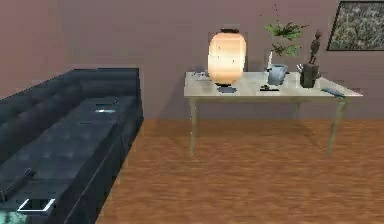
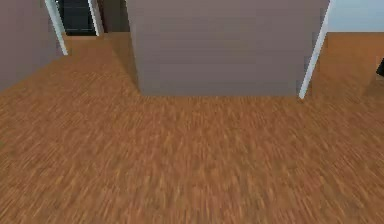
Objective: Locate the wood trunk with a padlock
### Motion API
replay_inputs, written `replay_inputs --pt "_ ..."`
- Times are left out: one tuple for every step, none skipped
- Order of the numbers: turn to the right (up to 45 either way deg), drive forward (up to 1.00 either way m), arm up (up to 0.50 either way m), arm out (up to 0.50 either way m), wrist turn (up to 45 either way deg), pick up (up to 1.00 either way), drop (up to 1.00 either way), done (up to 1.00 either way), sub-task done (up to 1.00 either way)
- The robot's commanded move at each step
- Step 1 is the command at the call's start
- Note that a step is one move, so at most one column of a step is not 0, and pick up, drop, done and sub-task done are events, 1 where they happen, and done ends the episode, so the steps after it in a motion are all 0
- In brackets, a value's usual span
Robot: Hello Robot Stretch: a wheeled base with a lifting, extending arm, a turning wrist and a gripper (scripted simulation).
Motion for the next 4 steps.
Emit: replay_inputs --pt "45.0 0.00 0.00 0.00 0.0 0.00 0.00 0.00 0.00" --pt "45.0 0.00 0.00 0.00 0.0 0.00 0.00 0.00 0.00" --pt "45.0 0.00 0.00 0.00 0.0 0.00 0.00 0.00 0.00" --pt "42.0 0.00 0.00 0.00 0.0 0.00 0.00 0.00 0.00"
